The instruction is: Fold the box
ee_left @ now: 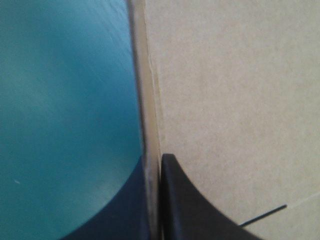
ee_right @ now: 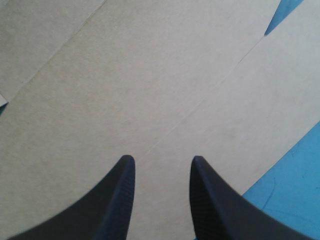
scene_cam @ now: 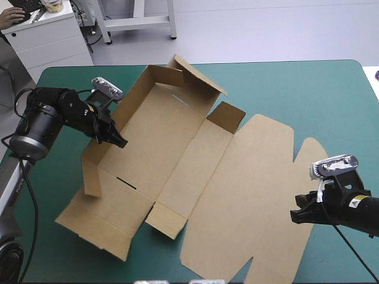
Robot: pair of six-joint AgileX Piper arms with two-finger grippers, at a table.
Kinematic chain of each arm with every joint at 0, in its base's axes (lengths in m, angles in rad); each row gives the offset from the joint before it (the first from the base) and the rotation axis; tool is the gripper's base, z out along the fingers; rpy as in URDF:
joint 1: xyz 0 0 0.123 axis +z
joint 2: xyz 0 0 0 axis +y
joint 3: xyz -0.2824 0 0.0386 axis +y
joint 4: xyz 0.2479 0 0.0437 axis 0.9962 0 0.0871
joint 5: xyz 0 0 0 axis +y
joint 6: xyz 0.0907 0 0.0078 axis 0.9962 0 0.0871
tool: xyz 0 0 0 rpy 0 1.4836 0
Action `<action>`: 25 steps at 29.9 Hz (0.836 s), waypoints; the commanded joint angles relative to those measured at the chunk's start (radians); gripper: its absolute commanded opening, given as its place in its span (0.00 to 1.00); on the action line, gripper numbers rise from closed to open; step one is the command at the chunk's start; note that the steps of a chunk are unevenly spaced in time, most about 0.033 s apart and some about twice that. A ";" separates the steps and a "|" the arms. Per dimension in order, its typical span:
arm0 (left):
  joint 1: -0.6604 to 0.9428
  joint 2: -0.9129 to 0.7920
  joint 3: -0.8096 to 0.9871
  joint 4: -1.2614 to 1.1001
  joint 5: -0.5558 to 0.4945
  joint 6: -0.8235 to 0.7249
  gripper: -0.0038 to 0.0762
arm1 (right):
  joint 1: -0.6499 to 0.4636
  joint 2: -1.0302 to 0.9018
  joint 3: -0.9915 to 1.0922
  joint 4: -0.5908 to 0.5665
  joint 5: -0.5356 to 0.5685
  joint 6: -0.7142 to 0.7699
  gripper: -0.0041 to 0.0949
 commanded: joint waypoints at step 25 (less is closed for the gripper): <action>-0.545 0.112 -0.159 0.416 -0.516 0.329 0.04 | -0.006 -0.034 -0.264 -0.117 0.091 0.121 0.38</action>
